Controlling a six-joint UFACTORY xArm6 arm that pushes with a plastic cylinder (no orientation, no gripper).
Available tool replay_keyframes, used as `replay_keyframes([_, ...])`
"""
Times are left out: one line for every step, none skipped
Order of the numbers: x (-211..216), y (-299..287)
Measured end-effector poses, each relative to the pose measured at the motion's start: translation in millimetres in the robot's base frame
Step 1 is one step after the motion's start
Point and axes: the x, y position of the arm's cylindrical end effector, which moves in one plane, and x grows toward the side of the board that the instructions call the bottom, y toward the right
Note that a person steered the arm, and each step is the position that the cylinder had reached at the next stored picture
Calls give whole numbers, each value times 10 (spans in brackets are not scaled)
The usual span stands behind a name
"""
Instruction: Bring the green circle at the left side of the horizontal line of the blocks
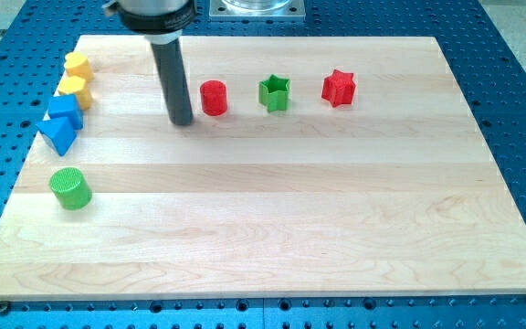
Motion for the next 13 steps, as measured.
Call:
replay_keyframes([-42,322])
replay_keyframes([688,-95])
replay_keyframes([1893,-984])
replay_keyframes([2231,-2026])
replay_keyframes([1848,-1801])
replay_keyframes([1359,-1094])
replay_keyframes([937,-627])
replay_keyframes([631,-616])
replay_keyframes([564,-690])
replay_keyframes([425,-690])
replay_keyframes([460,-984])
replay_keyframes([251,-852])
replay_keyframes([172,-485])
